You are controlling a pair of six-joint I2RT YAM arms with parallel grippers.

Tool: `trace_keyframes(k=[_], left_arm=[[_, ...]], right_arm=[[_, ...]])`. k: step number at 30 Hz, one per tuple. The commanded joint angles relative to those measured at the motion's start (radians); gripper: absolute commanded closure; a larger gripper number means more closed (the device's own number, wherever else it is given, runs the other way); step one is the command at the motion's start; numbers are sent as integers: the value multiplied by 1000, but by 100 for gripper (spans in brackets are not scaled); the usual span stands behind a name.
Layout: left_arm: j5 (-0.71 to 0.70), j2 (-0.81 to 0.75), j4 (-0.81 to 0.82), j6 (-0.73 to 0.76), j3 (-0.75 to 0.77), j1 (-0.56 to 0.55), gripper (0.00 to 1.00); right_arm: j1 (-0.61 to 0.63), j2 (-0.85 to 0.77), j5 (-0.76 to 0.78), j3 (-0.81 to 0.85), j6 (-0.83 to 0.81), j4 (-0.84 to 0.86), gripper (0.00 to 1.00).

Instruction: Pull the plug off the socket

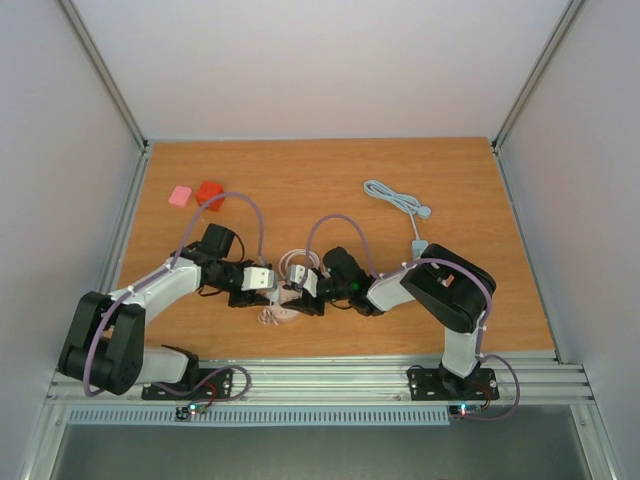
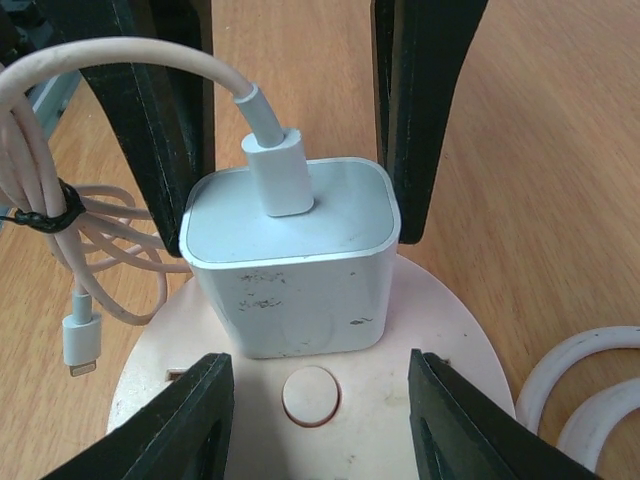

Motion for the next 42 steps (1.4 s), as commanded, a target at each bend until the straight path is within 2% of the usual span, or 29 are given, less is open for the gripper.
trace_keyframes(k=[1,7,15,17,24,28,35,42], left_arm=[[167,-17,45,-40,53,7,78],[248,27,-13,-62,108,29,78],[203,16,-4,-13,76,31,74],[173,5,28,-12,52,30,69],[157,-35,140,-91,-20,28,34],[150,-41,166,-111,-44,26,27],[114,-22,158,-88,-70,16,24],[95,-17,172,-61,-101,11,40]], right_arm=[[3,69,79,-32,-8,-185,50],[9,72,85,-35,-19,-186,50],[12,73,89,-35,-21,-188,49],[12,73,90,-34,-21,-188,49],[12,75,87,-33,-18,-189,48],[14,74,86,-34,-17,-187,48],[14,73,84,-35,-17,-190,47],[28,65,95,-43,-17,-168,46]])
